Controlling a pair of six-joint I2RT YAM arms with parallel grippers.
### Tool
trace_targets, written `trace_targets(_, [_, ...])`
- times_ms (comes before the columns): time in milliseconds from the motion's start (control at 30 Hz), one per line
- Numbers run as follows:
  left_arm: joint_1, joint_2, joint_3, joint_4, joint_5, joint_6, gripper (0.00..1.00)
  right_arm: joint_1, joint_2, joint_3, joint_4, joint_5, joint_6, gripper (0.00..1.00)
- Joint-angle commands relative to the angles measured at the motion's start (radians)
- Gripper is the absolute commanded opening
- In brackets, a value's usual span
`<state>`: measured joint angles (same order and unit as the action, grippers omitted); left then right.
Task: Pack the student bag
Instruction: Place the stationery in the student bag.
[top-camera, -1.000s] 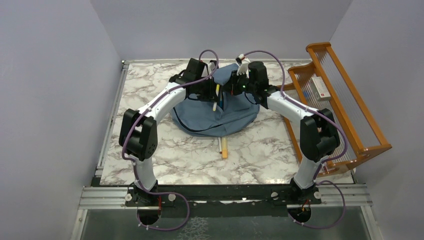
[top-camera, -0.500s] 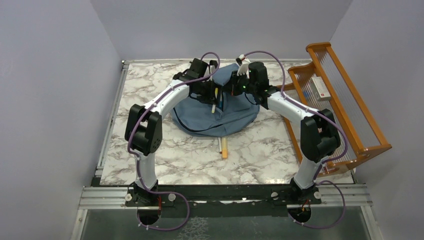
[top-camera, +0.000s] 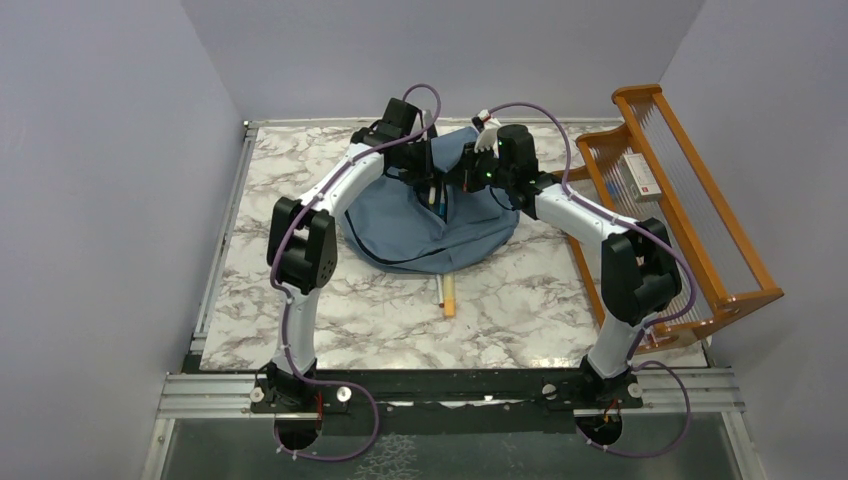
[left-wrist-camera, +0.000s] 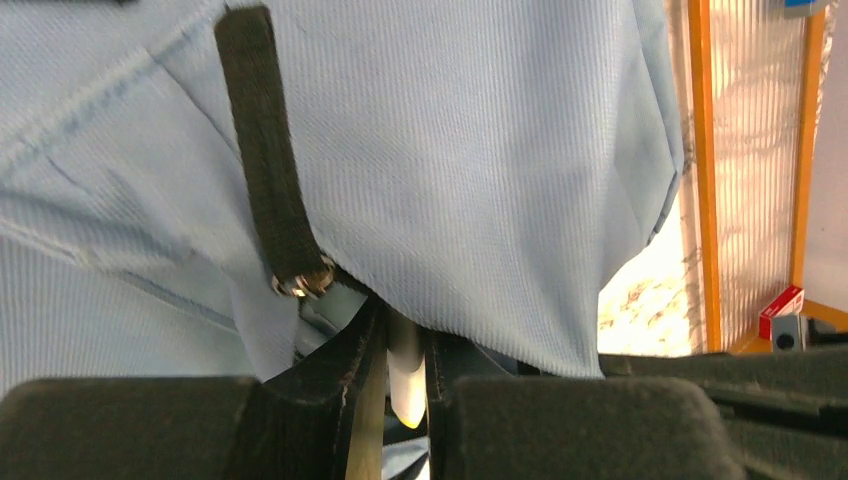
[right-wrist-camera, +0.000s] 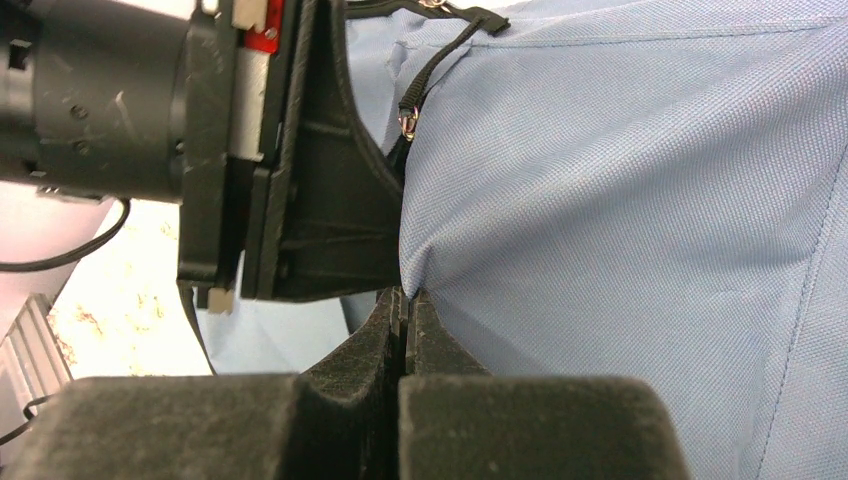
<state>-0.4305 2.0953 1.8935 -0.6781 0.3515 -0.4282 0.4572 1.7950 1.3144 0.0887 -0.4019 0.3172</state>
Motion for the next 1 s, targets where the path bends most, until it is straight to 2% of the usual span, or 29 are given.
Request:
trace_targets(0, [0.009,0.053,0.082,0.008,0.009,-0.030,0.14,0.011,-0.048,-0.012,0.027,-0.035,0.016,0.00])
trace_targets(100, [0.010,0.076,0.109,0.022,0.005,-0.043,0.18,0.011,-0.044,-0.011,0.029,-0.038,0.019,0.00])
trace_targets(267, [0.010,0.075,0.109,0.053,0.006,-0.059,0.35,0.011,-0.043,-0.012,0.027,-0.033,0.013,0.00])
trace_targets(500, [0.012,0.006,0.052,0.081,-0.004,-0.040,0.38,0.011,-0.036,0.001,0.019,-0.028,0.003,0.01])
trace_targets(733, [0.012,-0.244,-0.182,0.152,-0.101,-0.022,0.38,0.011,-0.025,0.057,0.008,0.011,-0.003,0.00])
trace_targets(967, [-0.005,-0.528,-0.537,0.246,-0.260,-0.168,0.38,0.011,-0.003,0.109,-0.001,0.026,-0.015,0.01])
